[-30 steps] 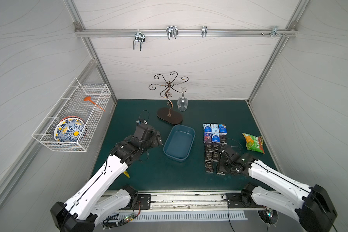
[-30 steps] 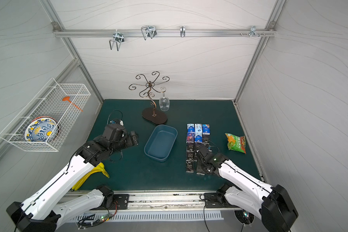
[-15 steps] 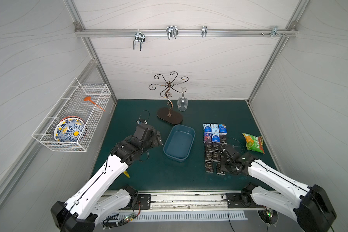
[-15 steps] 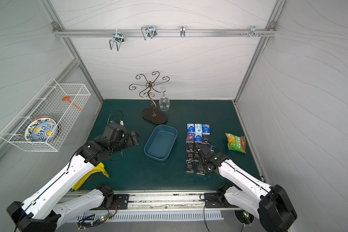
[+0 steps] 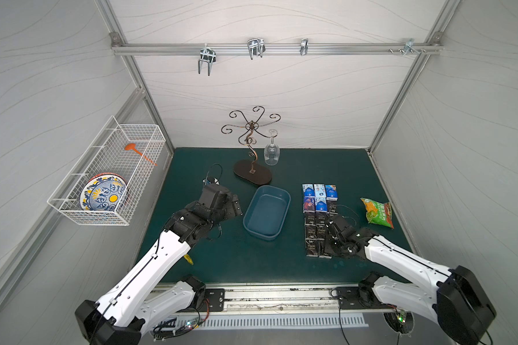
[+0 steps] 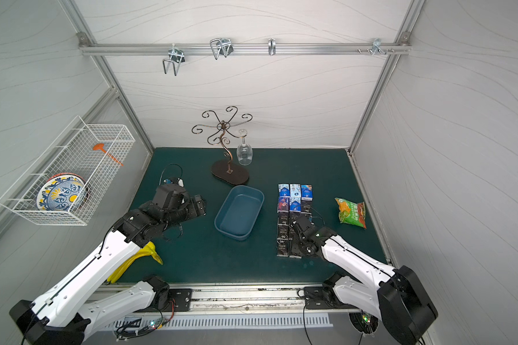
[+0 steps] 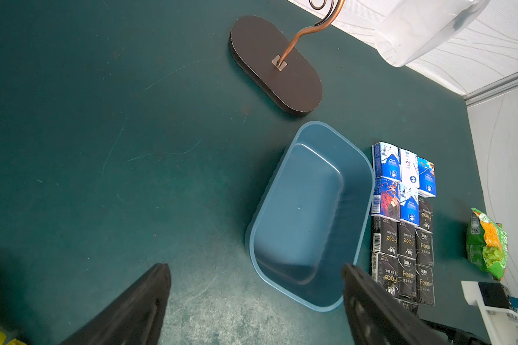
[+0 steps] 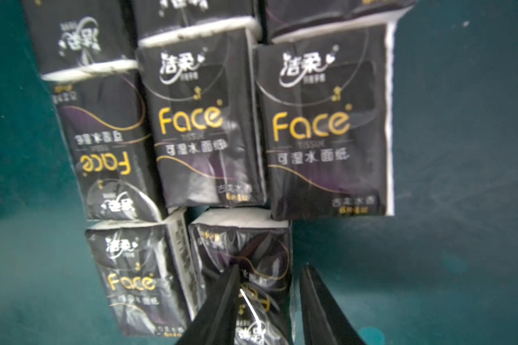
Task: Take the pocket tissues out of the storage box
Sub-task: Move the pocket tissues to the center of the board.
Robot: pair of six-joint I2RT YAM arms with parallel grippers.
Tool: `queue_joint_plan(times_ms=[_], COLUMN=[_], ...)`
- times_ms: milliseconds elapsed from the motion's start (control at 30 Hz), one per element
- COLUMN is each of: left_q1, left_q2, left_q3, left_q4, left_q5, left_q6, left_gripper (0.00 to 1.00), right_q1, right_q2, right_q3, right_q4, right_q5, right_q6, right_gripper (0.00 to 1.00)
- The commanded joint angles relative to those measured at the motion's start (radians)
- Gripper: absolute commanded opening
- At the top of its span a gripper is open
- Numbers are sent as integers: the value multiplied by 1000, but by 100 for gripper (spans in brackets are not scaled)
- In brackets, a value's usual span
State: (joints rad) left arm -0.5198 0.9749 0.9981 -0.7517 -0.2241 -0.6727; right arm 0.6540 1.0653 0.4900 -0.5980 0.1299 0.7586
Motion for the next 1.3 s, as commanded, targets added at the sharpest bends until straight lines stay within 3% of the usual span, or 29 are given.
queue_joint_plan(times_ms=[0,433,900,1267], left_q1=[3,3,3,3], left_q2=[-10,-6,-13,-21], left_q3=[20,19,30,33], left_q4=[20,20,8,-6], left_q5=[-10,-13,-24,-37], left_q6=[6,7,9,9], left_gripper=[93,93,93,93], right_q1=[-3,-3,10,188], right_q2=[17,17,-10,182], right_q3=[-25,4,216,337], right_q4=[11,-8,-132,-96], right_q5=[-15,6,36,43], right_q6=[-21,-34,-109,-111], right_gripper=[39,41,48,47])
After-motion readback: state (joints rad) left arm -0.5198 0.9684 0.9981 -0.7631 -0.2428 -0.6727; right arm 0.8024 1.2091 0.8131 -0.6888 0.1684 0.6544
